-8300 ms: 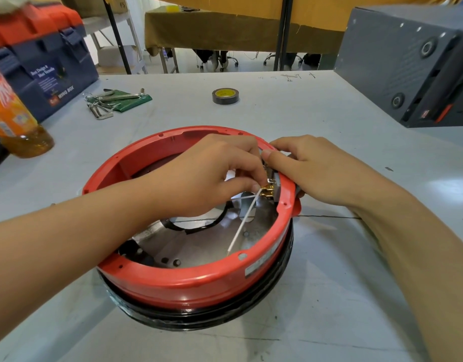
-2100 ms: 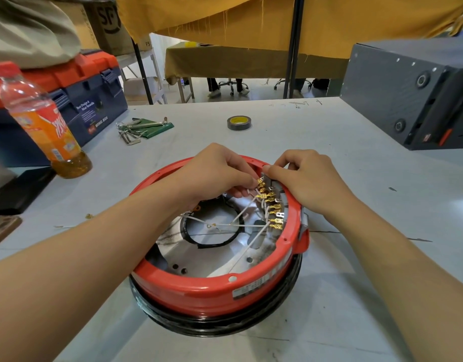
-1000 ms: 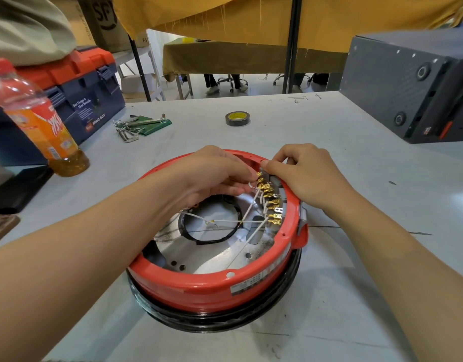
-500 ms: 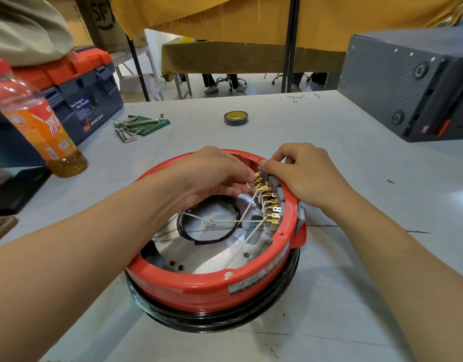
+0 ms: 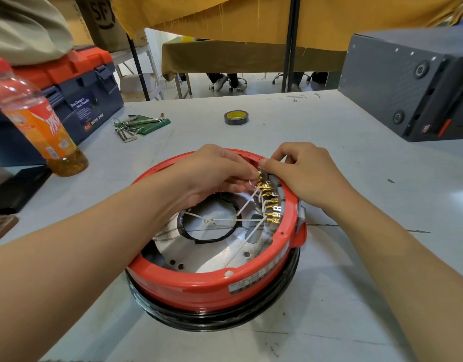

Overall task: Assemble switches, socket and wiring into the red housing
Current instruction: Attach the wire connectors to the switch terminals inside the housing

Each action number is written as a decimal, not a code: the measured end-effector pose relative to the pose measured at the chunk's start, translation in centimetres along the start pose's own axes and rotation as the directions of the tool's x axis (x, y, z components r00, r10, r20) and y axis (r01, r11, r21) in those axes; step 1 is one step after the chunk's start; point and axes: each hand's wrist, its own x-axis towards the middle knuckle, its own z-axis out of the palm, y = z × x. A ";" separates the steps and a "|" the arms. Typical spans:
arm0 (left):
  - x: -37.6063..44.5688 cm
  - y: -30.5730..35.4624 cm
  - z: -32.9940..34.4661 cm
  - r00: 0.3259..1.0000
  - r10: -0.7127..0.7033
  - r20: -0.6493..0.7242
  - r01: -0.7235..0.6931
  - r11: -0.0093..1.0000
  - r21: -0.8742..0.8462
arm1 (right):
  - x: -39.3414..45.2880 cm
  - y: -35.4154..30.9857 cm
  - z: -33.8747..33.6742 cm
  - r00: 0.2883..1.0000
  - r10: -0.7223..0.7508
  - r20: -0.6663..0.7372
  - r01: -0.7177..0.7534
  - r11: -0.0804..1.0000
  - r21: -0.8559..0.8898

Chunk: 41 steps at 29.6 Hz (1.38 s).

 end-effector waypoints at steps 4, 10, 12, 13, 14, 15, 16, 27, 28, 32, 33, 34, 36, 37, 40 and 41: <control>-0.1 0.2 -0.4 0.998 -0.062 0.035 0.064 0.996 -0.058 | 0.0 0.1 0.1 1.000 0.005 0.000 -0.005 1.000 0.020; -0.1 0.2 -0.1 0.996 -0.088 0.034 0.086 0.995 0.048 | -0.2 0.0 0.1 1.000 -0.006 -0.011 0.006 0.999 0.051; 0.0 0.1 0.1 0.998 -0.069 0.012 0.069 0.996 0.050 | -0.3 0.0 0.1 0.999 -0.030 -0.029 0.031 0.998 0.056; 0.1 0.1 0.1 0.998 -0.061 0.006 0.060 0.997 0.050 | -0.3 -0.1 0.1 0.999 -0.040 -0.036 0.042 0.997 0.066; 0.1 0.1 0.2 0.999 -0.054 0.004 0.054 0.997 0.051 | -0.4 -0.2 0.1 0.998 -0.044 -0.037 0.047 0.996 0.080; 0.1 0.1 0.2 0.999 -0.047 0.004 0.047 0.997 0.054 | -0.4 -0.2 0.1 0.998 -0.047 -0.034 0.049 0.995 0.087; 0.2 0.1 0.3 0.999 -0.040 0.005 0.040 0.998 0.055 | -0.4 -0.2 0.0 0.998 -0.050 -0.029 0.052 0.995 0.085; 0.3 0.0 0.4 1.000 -0.010 0.015 0.009 0.998 0.057 | -0.4 -0.4 -0.1 0.996 -0.086 -0.033 0.087 0.995 0.043; 0.3 0.0 0.4 1.000 -0.006 0.016 0.006 0.999 0.054 | -0.3 -0.4 -0.1 0.996 -0.088 -0.036 0.089 0.995 0.038; 0.3 0.0 0.5 1.000 0.000 0.016 -0.001 0.999 0.049 | -0.3 -0.4 0.0 0.995 -0.087 -0.043 0.088 0.996 0.035; 0.3 0.0 0.5 1.000 0.001 0.016 -0.002 0.999 0.047 | -0.3 -0.4 0.0 0.995 -0.084 -0.044 0.086 0.996 0.037; 0.3 0.0 0.5 1.000 0.003 0.016 -0.004 0.999 0.042 | -0.4 -0.4 0.0 0.996 -0.080 -0.043 0.081 0.996 0.038; 0.3 0.0 0.4 1.000 0.003 0.015 -0.004 0.999 0.040 | -0.4 -0.3 0.0 0.998 -0.059 -0.031 0.061 0.997 0.051; 0.3 0.0 0.4 1.000 0.005 0.015 -0.006 0.999 0.050 | -0.4 -0.3 0.0 0.999 -0.047 -0.019 0.048 0.997 0.061; 0.1 0.0 0.2 0.999 0.042 0.004 -0.042 0.990 0.135 | -0.4 -0.2 -0.2 1.000 -0.023 0.021 0.021 0.997 0.076; 0.1 0.0 0.2 0.998 0.063 -0.005 -0.061 0.983 0.174 | -0.5 -0.2 -0.2 0.999 -0.020 0.033 0.017 0.997 0.075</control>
